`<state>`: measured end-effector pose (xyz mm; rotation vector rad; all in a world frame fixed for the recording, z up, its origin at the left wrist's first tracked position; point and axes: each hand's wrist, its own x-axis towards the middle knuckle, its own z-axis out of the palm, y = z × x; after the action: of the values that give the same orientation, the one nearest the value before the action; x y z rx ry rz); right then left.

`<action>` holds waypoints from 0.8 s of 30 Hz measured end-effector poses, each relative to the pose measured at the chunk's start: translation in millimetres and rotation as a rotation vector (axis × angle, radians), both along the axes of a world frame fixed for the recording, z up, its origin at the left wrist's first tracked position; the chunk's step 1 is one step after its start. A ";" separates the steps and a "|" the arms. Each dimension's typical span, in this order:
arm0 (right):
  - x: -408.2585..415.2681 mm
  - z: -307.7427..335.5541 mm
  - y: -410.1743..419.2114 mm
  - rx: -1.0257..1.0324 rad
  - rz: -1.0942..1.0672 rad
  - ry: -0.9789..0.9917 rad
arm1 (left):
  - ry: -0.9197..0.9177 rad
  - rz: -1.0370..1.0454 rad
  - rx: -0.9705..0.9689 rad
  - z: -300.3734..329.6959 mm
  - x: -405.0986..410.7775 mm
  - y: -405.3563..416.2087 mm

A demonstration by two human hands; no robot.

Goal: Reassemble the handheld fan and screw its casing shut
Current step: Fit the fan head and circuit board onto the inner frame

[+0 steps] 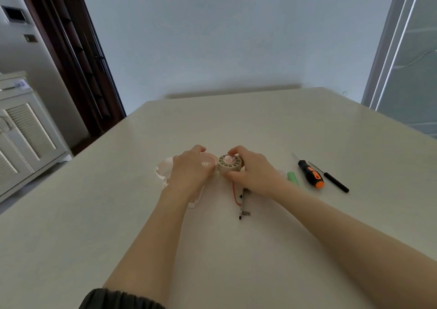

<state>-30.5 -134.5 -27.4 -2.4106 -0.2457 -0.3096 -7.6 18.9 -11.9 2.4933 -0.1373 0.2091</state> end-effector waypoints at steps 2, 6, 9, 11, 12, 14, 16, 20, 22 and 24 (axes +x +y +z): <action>-1.9 3.6 -2.5 0.131 -0.003 0.004 | -0.001 0.007 -0.037 -1.2 -0.3 0.0; -3.2 8.8 -7.0 0.310 -0.034 0.016 | -0.021 0.012 -0.097 -4.6 -0.5 -0.4; -0.3 9.8 -8.4 0.471 -0.053 0.041 | -0.020 0.015 -0.130 -6.6 0.3 -1.3; 1.2 10.8 -8.5 0.573 -0.051 0.071 | -0.021 0.020 -0.146 -7.7 0.8 -2.5; 1.4 11.5 -8.8 0.635 -0.041 0.091 | -0.024 0.024 -0.149 -7.9 0.9 -3.4; 1.5 12.9 -9.4 0.773 -0.011 0.136 | -0.024 0.030 -0.186 -8.0 1.9 -5.6; 0.9 14.5 -10.0 0.897 0.020 0.173 | 0.003 0.030 -0.313 -7.6 2.9 -8.1; -1.0 18.6 -11.0 1.079 0.057 0.218 | 0.169 -0.060 -0.706 -3.7 2.3 -11.8; -2.1 19.7 -11.7 1.118 0.076 0.215 | 0.233 -0.116 -0.813 -2.0 2.2 -12.9; -2.8 20.6 -13.0 1.147 0.089 0.203 | 0.273 -0.150 -0.852 -0.5 2.3 -14.1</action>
<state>-33.3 -147.5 -6.8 -1.2769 -0.0445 -0.1013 -5.3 4.8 -12.4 1.6322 -0.0931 -0.1223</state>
